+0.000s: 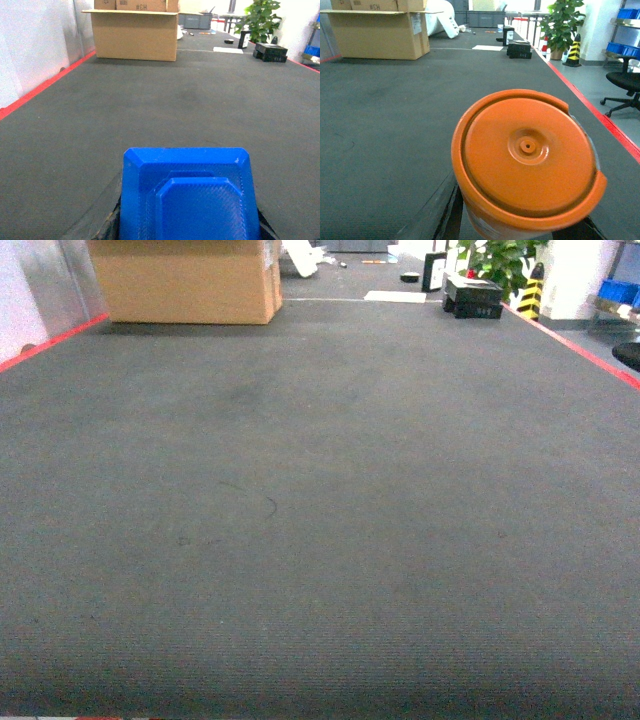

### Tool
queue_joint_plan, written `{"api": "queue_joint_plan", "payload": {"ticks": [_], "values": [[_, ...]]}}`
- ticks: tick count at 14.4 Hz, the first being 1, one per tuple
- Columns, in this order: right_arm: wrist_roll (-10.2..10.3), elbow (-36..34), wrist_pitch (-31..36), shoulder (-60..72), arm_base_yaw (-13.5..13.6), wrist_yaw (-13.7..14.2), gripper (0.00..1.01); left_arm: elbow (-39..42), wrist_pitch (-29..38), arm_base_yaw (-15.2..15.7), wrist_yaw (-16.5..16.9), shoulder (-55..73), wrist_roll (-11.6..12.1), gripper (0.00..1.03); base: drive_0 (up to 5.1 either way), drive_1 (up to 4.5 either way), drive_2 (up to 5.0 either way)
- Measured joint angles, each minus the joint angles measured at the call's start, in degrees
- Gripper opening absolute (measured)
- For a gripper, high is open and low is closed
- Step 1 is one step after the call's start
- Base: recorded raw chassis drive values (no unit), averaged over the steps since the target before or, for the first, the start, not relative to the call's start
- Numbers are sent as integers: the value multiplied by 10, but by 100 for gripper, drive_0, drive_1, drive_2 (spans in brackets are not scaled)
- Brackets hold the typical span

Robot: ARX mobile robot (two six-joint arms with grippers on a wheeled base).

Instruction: Sort blue parts and orange caps into right shelf containers

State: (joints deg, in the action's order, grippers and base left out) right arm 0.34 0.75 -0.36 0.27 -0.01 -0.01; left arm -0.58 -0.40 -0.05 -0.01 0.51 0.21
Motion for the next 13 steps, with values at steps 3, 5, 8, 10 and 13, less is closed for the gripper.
{"api": "queue_joint_plan", "payload": {"ticks": [3, 5, 8, 10, 13], "values": [[0, 0, 0, 0, 0, 0, 43, 0, 0, 0, 0, 0, 0, 44, -42, -42, -42], [0, 0, 0, 0, 0, 0, 43, 0, 0, 0, 0, 0, 0, 44, -204, -204, -204], [0, 0, 0, 0, 0, 0, 43, 0, 0, 0, 0, 0, 0, 44, -164, -164, -164], [0, 0, 0, 0, 0, 0, 43, 0, 0, 0, 0, 0, 0, 44, -168, -168, -168], [0, 0, 0, 0, 0, 0, 43, 0, 0, 0, 0, 0, 0, 43, -159, -159, -159]]}}
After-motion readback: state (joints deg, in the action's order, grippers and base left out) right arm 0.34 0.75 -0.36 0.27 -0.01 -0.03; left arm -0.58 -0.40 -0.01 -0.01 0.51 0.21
